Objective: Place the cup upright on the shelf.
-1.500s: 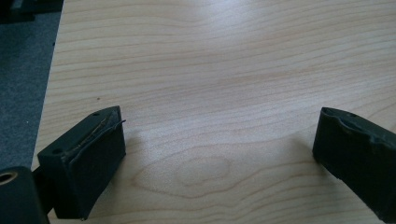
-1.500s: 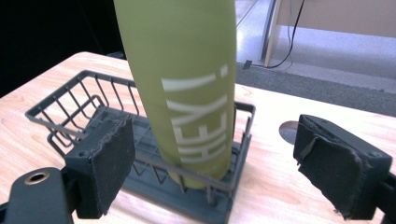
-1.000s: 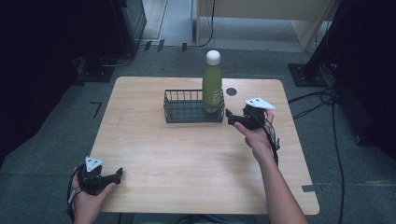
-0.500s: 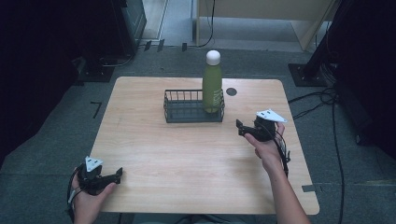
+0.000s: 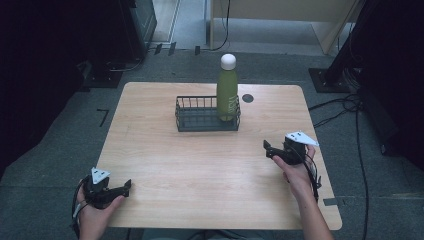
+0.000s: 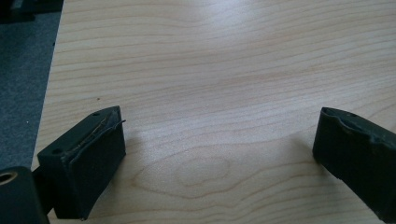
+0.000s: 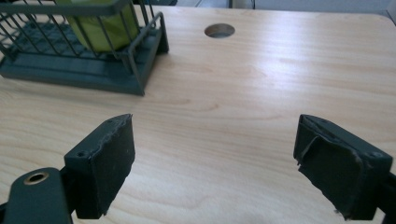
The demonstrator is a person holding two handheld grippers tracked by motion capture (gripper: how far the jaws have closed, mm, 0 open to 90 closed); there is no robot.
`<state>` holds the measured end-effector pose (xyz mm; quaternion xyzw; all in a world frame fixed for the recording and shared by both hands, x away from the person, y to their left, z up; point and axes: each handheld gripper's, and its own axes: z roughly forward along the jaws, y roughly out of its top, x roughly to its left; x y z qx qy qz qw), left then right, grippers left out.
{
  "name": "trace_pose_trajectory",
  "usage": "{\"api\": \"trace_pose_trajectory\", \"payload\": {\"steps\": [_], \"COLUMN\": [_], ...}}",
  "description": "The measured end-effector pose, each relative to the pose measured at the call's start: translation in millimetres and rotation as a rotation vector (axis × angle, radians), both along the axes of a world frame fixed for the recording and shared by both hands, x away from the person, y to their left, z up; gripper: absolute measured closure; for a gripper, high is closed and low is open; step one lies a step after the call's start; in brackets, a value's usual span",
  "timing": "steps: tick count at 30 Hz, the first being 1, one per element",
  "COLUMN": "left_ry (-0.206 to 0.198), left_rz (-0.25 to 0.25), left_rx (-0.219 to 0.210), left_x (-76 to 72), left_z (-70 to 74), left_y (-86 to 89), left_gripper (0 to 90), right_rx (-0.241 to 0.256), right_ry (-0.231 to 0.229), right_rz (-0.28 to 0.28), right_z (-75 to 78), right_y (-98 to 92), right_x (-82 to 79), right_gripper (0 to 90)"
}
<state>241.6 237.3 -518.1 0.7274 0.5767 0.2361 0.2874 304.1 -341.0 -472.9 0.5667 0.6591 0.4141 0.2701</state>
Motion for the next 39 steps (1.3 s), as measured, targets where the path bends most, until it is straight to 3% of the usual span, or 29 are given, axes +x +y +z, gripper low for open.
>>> {"api": "trace_pose_trajectory", "payload": {"steps": [26,39], "left_ry": [0.0,0.0], "left_rz": [-0.001,-0.001], "left_rx": [0.001,0.0], "left_x": [0.3,0.3], "left_z": [0.0,0.0], "left_y": [0.0,0.0], "left_gripper": [2.7,2.8], "right_rx": [0.01,-0.041], "right_ry": [0.078,0.112], "right_rz": [-0.099,-0.12], "right_z": [-35.4,-46.2], "right_y": [-57.8,-69.6], "right_x": [-53.3,-87.9], "right_gripper": [12.7,10.8]}}
